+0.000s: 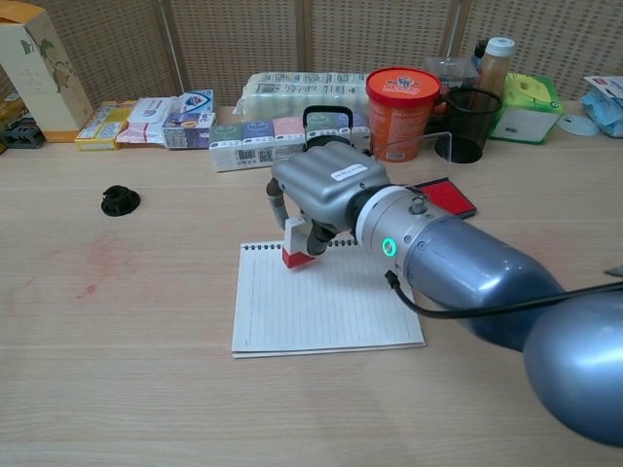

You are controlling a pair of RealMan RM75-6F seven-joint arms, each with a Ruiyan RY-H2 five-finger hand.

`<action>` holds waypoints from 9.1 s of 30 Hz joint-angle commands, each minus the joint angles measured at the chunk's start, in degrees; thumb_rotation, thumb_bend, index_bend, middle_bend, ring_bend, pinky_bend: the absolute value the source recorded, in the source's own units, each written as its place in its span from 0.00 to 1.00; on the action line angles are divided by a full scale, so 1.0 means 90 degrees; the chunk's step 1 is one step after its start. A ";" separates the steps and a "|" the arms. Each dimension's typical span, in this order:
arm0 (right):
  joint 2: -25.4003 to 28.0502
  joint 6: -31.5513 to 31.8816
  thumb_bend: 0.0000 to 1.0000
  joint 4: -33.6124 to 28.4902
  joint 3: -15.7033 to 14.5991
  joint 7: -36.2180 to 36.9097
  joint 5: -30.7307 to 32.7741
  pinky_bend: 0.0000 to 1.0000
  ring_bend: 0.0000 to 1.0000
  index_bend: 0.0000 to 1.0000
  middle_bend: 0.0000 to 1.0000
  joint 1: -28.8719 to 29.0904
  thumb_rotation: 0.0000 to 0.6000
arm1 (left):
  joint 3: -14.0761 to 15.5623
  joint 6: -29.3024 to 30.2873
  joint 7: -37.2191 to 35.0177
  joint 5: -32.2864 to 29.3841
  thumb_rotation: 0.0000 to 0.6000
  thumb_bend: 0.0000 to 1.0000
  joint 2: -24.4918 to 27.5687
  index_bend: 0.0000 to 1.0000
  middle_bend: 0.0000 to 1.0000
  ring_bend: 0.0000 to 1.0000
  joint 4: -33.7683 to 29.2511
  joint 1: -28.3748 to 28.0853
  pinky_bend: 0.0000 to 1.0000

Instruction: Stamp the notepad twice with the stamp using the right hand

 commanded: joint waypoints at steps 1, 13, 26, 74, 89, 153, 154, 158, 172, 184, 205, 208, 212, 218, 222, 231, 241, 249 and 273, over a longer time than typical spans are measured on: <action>-0.0196 0.0237 0.50 -0.0100 0.0078 -0.0249 0.0175 1.00 1.00 0.56 0.96 0.0000 1.00 | 0.0006 -0.0006 -0.0013 0.0013 1.00 0.00 0.0005 0.00 0.00 0.04 -0.0004 0.0000 0.11; -0.0853 0.0755 0.51 0.0217 0.0391 -0.0977 0.0781 1.00 1.00 0.56 0.96 0.0123 1.00 | 0.0018 -0.0029 -0.0087 0.0041 1.00 0.00 0.0036 0.00 0.00 0.04 0.0006 -0.0001 0.11; -0.1111 0.0997 0.52 0.0251 0.0557 -0.1281 0.1037 1.00 1.00 0.56 0.97 0.0187 1.00 | 0.0010 -0.0056 -0.0115 0.0013 1.00 0.00 0.0041 0.00 0.00 0.04 0.0017 -0.0017 0.11; -0.0968 0.0474 0.52 0.0502 0.0419 -0.0699 0.0790 1.00 1.00 0.59 0.97 0.0043 1.00 | 0.0036 -0.0112 0.0069 -0.0128 1.00 0.00 -0.0029 0.00 0.00 0.04 0.0017 -0.0081 0.11; 0.0029 0.1432 0.53 -0.1706 0.0630 -0.2228 0.1018 1.00 1.00 0.59 0.97 0.0179 1.00 | 0.0060 -0.0144 0.0070 -0.0084 1.00 0.00 -0.0023 0.00 0.00 0.04 -0.0001 -0.0098 0.11; 0.0254 0.0903 0.53 -0.0725 -0.0016 -0.1174 0.1625 1.00 1.00 0.60 0.97 -0.0162 1.00 | 0.0053 -0.0329 0.0349 -0.0470 1.00 0.00 -0.0153 0.00 0.00 0.04 0.0088 -0.0260 0.11; 0.0336 0.1015 0.53 -0.0964 0.0037 -0.1268 0.1651 1.00 1.00 0.60 0.97 -0.0160 1.00 | 0.0055 -0.0338 0.0344 -0.0468 1.00 0.00 -0.0150 0.00 0.00 0.04 0.0087 -0.0263 0.11; 0.0971 0.2011 0.53 -0.2646 0.0458 -0.1999 0.1477 1.00 1.00 0.60 0.97 -0.0112 1.00 | 0.0062 -0.0353 0.0325 -0.0455 1.00 0.00 -0.0136 0.00 0.00 0.04 0.0085 -0.0266 0.11; 0.2451 0.1689 0.53 -0.2564 0.0413 -0.1561 0.1618 1.00 1.00 0.60 0.97 -0.0374 1.00 | 0.0077 -0.0345 0.0344 -0.0447 1.00 0.00 -0.0142 0.00 0.00 0.04 0.0071 -0.0271 0.11; 0.2850 -0.0085 0.53 -0.0145 -0.0237 0.0586 0.1300 1.00 1.00 0.60 0.97 -0.0825 1.00 | 0.0044 -0.0428 0.0428 -0.0660 1.00 0.00 -0.0185 0.00 0.00 0.04 0.0132 -0.0338 0.11; 0.2631 -0.0668 0.53 0.0924 -0.0733 0.2651 -0.0014 1.00 1.00 0.60 0.97 -0.1494 1.00 | 0.0068 -0.0471 0.0708 -0.0894 1.00 0.00 -0.0305 0.00 0.00 0.04 0.0148 -0.0434 0.11; 0.2642 -0.0461 0.53 0.0508 -0.0758 0.2283 -0.0026 1.00 1.00 0.60 0.97 -0.1501 1.00 | 0.0074 -0.0466 0.0720 -0.0907 1.00 0.00 -0.0310 0.00 0.00 0.04 0.0145 -0.0434 0.11; 0.2625 -0.0363 0.53 0.0139 -0.0781 0.1986 0.0030 1.00 1.00 0.60 0.97 -0.1501 1.00 | 0.0081 -0.0458 0.0716 -0.0906 1.00 0.00 -0.0307 0.00 0.00 0.04 0.0148 -0.0430 0.11; 0.2493 -0.0295 0.53 -0.0124 -0.0817 0.1679 0.0036 1.00 1.00 0.60 0.97 -0.1452 1.00 | 0.0080 -0.0476 0.0689 -0.0910 1.00 0.00 -0.0298 0.00 0.00 0.04 0.0155 -0.0437 0.11; 0.2436 -0.0319 0.53 -0.0104 -0.0809 0.1610 0.0100 1.00 1.00 0.58 0.97 -0.1435 1.00 | 0.0083 -0.0477 0.0659 -0.0893 1.00 0.00 -0.0283 0.00 0.00 0.04 0.0151 -0.0432 0.11; 0.2483 -0.0389 0.44 -0.0191 -0.0835 0.1606 0.0188 1.00 1.00 0.47 0.97 -0.1464 1.00 | 0.0098 -0.0465 0.0616 -0.0842 1.00 0.00 -0.0270 0.00 0.00 0.04 0.0137 -0.0415 0.11; 0.2623 -0.0362 0.37 -0.0363 -0.0865 0.1662 0.0126 1.00 1.00 0.40 0.97 -0.1504 1.00 | 0.0121 -0.0382 0.0583 -0.0758 1.00 0.00 -0.0249 0.00 0.00 0.04 0.0093 -0.0365 0.11; 0.2997 -0.0079 0.38 -0.1052 -0.0844 0.1544 -0.0027 1.00 1.00 0.40 0.96 -0.1562 1.00 | 0.0125 -0.0377 0.0534 -0.0711 1.00 0.00 -0.0234 0.00 0.00 0.04 0.0090 -0.0350 0.11; 0.4899 0.2917 0.00 -0.1114 -0.1437 0.4613 -0.3249 0.35 0.00 0.11 0.01 -0.3549 0.44 | 0.0341 0.2571 -0.1113 0.2635 1.00 0.00 -0.0973 0.00 0.00 0.02 0.1292 0.0638 0.10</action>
